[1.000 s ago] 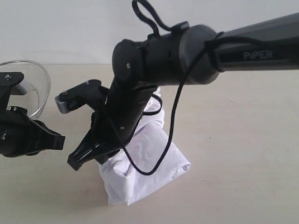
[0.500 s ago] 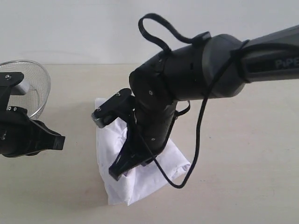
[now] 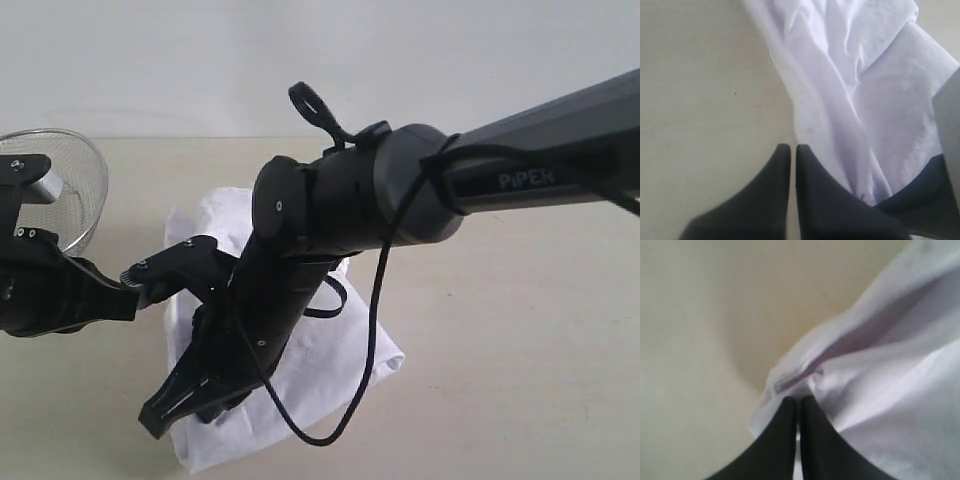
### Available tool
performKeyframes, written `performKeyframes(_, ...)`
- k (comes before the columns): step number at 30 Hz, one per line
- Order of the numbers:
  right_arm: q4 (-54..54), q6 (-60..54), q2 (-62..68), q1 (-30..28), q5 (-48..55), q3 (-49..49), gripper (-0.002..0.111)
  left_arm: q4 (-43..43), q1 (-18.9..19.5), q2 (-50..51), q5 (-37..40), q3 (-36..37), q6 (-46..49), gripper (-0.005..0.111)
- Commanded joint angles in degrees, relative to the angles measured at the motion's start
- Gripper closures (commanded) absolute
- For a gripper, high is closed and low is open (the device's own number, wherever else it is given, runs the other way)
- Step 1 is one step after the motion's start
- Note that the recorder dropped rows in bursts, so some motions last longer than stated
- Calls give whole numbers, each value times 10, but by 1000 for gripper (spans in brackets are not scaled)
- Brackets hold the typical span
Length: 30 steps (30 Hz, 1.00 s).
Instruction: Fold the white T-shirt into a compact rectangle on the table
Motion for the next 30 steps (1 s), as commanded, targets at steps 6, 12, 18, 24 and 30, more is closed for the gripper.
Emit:
performKeyframes(6,-342,260,-113,-30,-1,1,109,-16,-1,6,18,-19,26,102)
performKeyframes(12,-388,265,-100,-87,10,12,109,-123,-16,67,14,-81,142,102)
performKeyframes(18,-379,245,-89,-125,-2,12,109,-134,-16,176,36,-172,173,102)
performKeyframes(24,-308,200,-63,-123,-5,12,109,-142,-19,271,68,-262,183,102)
performKeyframes(30,-307,213,-21,-123,-2,12,109,-142,-19,348,97,-351,196,102)
